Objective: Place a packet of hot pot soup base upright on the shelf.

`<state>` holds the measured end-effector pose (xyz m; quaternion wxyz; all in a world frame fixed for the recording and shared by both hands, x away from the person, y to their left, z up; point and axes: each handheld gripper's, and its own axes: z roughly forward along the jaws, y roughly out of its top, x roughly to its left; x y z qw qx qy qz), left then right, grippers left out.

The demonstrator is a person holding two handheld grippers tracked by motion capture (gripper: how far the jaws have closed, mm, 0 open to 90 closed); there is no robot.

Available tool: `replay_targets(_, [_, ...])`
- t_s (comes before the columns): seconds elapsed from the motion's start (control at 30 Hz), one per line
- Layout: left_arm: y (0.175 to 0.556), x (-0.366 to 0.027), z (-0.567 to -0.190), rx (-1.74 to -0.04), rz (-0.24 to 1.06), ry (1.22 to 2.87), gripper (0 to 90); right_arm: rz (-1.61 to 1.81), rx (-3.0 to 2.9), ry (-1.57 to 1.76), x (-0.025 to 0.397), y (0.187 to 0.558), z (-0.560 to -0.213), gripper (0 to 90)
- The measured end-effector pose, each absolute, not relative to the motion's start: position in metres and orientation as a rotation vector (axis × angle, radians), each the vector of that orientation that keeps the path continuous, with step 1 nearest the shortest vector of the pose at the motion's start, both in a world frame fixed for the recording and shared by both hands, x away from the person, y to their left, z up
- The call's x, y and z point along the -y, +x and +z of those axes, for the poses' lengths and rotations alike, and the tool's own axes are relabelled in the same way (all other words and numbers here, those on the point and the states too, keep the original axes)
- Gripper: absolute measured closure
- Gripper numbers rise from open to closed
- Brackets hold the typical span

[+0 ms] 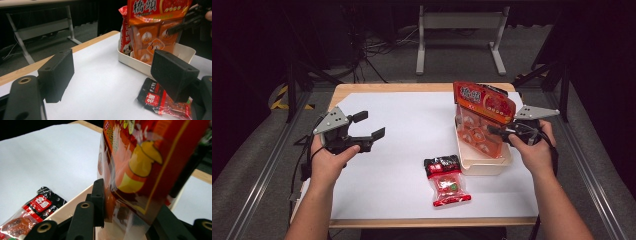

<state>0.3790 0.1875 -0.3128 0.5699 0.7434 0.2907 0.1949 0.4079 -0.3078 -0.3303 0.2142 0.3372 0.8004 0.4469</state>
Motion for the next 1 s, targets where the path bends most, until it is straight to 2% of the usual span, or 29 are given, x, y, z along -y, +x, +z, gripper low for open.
replay_targets(0.83, [0.382,-0.184,-0.316,-0.683,0.444,1.763,19.8,1.338,-2.214,1.11,0.332,0.414,-0.354,69.7])
replay_targets(1.0, [0.383,-0.183,-0.316,-0.681,0.436,1.769,19.7,1.336,-2.184,1.114,0.334,0.411,-0.355,59.7])
